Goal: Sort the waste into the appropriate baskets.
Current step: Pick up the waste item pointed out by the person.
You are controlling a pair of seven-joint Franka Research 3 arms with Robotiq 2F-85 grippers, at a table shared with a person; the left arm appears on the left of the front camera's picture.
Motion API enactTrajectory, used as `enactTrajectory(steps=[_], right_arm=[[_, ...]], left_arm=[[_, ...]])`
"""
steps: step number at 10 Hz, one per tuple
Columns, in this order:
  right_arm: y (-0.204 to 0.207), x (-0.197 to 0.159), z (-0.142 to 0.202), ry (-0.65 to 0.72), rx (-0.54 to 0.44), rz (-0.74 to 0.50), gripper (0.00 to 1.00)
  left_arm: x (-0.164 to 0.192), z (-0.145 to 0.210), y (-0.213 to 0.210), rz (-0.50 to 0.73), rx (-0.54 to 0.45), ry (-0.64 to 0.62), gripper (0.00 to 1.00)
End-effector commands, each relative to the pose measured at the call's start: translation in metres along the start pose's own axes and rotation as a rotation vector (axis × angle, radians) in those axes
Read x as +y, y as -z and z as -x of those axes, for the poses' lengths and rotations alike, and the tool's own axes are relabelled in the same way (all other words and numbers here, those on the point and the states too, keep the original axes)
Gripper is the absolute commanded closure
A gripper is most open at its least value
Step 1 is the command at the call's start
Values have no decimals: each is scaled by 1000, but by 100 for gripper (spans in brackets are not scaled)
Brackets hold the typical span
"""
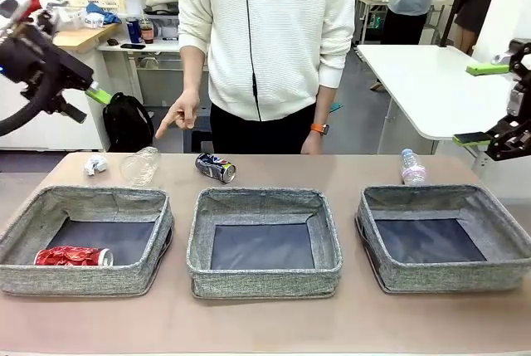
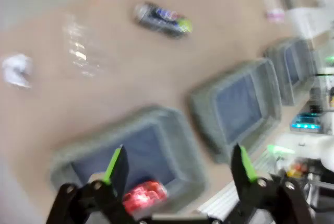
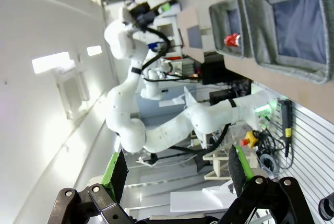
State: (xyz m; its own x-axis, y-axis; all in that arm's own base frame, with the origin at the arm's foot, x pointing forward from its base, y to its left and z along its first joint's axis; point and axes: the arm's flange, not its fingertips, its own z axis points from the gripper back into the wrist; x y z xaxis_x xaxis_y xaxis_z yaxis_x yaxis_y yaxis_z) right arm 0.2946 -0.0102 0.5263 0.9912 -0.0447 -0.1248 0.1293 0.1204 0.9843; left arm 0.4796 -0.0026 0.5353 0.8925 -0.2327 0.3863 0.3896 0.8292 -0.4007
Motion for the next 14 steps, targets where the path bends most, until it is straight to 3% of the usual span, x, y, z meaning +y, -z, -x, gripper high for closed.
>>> enactTrajectory(steps=[1, 2, 3, 4, 5, 6, 7, 8, 9, 10, 11, 14], right_arm=[[1, 6, 1, 17, 0, -19, 0], [1, 6, 1, 17, 0, -19, 0], [1, 6, 1, 17, 0, -19, 0], [1, 6, 1, 17, 0, -19, 0], [1, 6, 1, 17, 0, -19, 0], [1, 6, 1, 17, 0, -19, 0], [1, 6, 1, 17, 0, -19, 0], [1, 6, 1, 17, 0, -19, 0], [1, 6, 1, 17, 0, -19, 0], [1, 6, 1, 17, 0, -19, 0], [1, 6, 1, 17, 0, -19, 0], [1, 6, 1, 17, 0, -19, 0]], left_arm=[[6, -9, 19, -533, 94, 220, 0], [-2, -7, 31, -499, 117, 279, 0], [-12, -1, 41, -466, 24, 272, 0], [-30, 14, 38, -296, -47, 77, 0], [-3, -22, 37, -375, 82, 279, 0], [-3, -22, 37, -375, 82, 279, 0], [-18, -9, 43, -379, 48, 238, 0], [-9, -22, 46, -463, 162, -35, 0], [-6, -37, 63, -472, 241, -88, 0], [-3, -55, 84, -525, 268, -109, 0], [3, -69, 104, -497, 297, -124, 0], [15, -79, 126, -455, 299, -150, 0]])
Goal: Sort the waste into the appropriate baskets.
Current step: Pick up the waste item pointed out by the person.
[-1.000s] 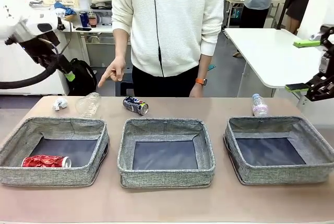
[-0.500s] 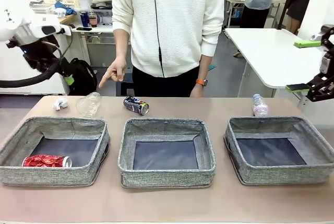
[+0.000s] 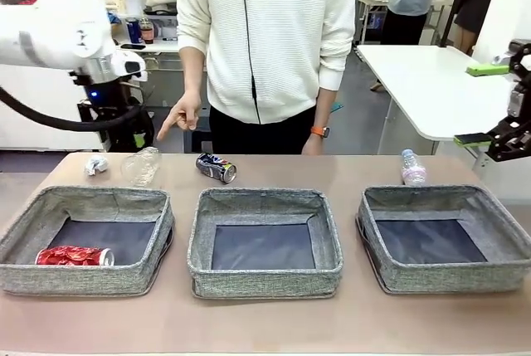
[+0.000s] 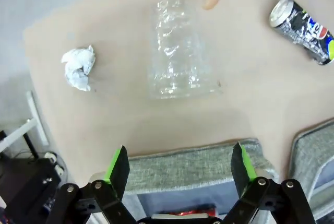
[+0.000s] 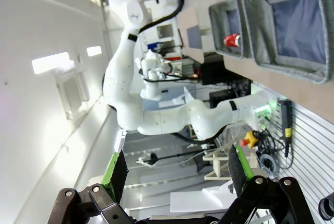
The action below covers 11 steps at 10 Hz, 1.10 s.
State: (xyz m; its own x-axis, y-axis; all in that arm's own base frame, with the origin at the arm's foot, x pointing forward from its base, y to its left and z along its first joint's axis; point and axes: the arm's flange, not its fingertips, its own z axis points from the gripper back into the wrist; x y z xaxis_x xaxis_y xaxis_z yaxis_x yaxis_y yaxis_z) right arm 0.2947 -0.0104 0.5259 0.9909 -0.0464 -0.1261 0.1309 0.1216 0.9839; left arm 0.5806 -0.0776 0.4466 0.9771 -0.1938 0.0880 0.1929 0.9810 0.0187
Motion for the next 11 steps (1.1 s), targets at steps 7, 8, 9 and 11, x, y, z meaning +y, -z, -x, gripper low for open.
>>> enactTrajectory(steps=[7, 8, 9, 11], right_arm=[[1, 6, 1, 15, 1, -21, 0], [1, 6, 1, 15, 1, -21, 0], [1, 6, 1, 15, 1, -21, 0], [1, 6, 1, 15, 1, -21, 0]], left_arm=[[7, -48, 70, 4, 6, -21, 0], [7, -45, 77, 0, -13, -50, 0], [5, -41, 85, -1, -22, -83, 0], [4, -41, 97, -14, -8, -88, 0]])
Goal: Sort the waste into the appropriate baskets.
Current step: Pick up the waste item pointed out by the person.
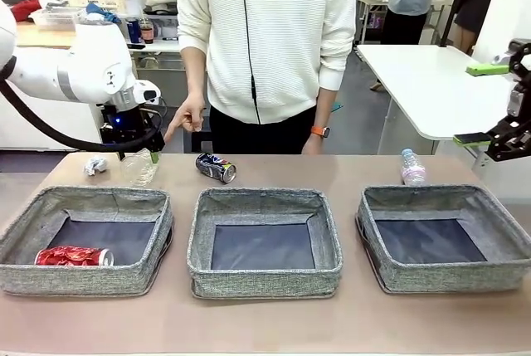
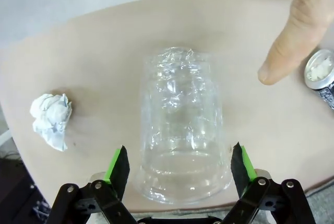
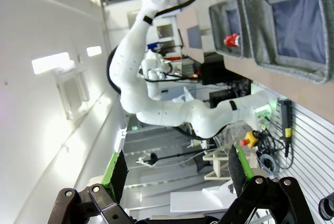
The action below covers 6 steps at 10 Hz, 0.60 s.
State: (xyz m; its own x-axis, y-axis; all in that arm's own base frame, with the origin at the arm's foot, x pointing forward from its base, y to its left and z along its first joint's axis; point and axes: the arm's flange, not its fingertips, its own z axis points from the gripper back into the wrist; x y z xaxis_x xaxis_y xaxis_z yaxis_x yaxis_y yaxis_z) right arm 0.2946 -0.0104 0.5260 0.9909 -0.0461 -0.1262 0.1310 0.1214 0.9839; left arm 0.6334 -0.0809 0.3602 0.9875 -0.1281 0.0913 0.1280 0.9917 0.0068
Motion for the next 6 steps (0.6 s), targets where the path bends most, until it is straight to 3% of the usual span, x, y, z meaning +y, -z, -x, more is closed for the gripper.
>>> enactTrajectory(steps=[1, 6], right_arm=[[1, 6, 1, 15, 1, -21, 0], [1, 6, 1, 15, 1, -21, 0]], left_arm=[[-2, 1, 10, -23, -9, -13, 0], [-4, 0, 18, -41, 33, 10, 0]])
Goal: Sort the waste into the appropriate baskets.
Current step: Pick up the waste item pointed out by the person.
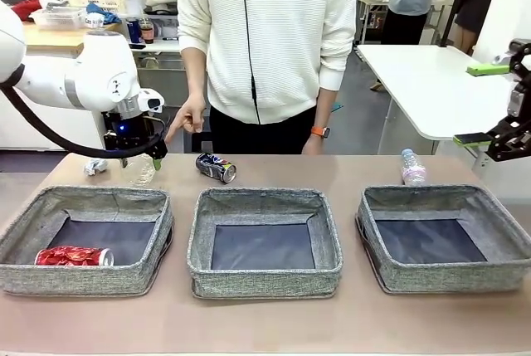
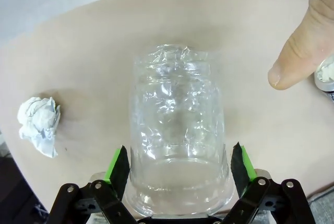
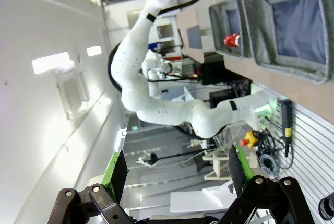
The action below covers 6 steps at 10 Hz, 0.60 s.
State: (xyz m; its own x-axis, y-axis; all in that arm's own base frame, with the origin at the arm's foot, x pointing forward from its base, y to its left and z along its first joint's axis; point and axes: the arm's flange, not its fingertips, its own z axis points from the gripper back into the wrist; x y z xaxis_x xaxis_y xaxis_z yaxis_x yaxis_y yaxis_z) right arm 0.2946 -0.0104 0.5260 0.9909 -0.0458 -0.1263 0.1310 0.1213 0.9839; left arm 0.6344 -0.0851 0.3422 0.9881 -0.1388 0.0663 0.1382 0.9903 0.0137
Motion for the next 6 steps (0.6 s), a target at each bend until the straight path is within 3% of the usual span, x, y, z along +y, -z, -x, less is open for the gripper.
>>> enactTrajectory(steps=[1, 2, 3, 4, 6], right_arm=[[1, 6, 1, 15, 1, -20, 0], [1, 6, 1, 15, 1, -20, 0], [1, 6, 1, 15, 1, -20, 0], [1, 6, 1, 15, 1, -20, 0], [1, 6, 1, 15, 1, -20, 0]], left_arm=[[0, 5, 0, -28, 12, -8, 0], [-1, 8, 0, -30, 14, -11, 41], [-1, 9, 0, -37, 20, -13, 60], [-1, 8, 0, -34, 21, -8, 100], [0, 3, 0, -44, 32, 1, 100]])
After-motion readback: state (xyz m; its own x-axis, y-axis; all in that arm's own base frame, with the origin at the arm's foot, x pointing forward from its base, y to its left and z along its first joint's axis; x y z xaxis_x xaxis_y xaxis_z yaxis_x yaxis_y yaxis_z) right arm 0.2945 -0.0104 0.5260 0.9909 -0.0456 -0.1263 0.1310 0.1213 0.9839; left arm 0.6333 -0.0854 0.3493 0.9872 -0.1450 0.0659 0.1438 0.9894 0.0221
